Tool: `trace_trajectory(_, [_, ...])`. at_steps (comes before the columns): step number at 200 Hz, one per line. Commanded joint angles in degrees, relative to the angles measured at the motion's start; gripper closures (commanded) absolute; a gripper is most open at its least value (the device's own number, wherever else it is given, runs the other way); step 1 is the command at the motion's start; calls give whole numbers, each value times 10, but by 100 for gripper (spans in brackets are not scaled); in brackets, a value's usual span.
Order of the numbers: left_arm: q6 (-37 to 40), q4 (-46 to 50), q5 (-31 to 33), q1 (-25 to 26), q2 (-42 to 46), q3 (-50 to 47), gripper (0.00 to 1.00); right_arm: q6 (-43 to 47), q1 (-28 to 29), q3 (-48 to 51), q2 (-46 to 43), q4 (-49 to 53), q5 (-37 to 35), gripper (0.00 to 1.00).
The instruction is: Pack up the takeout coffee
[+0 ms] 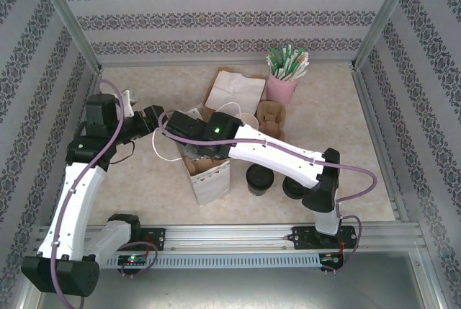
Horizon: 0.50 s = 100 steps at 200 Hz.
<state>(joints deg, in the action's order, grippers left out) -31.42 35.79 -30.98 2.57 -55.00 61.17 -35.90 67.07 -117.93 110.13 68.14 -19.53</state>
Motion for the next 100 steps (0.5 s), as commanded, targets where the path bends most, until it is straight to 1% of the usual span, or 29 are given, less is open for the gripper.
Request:
trace_trajectory(1, [27,20,10,14,-3,17,32,-9,-8,9,7,11,12,66])
trace_trajectory(31, [35,18,17,26,-6,18,32,-9,-9,10,7,7,18,66])
trace_trajectory(100, [51,29,34,28,-33,19,32,-12,-11,32,2,-1,39,67])
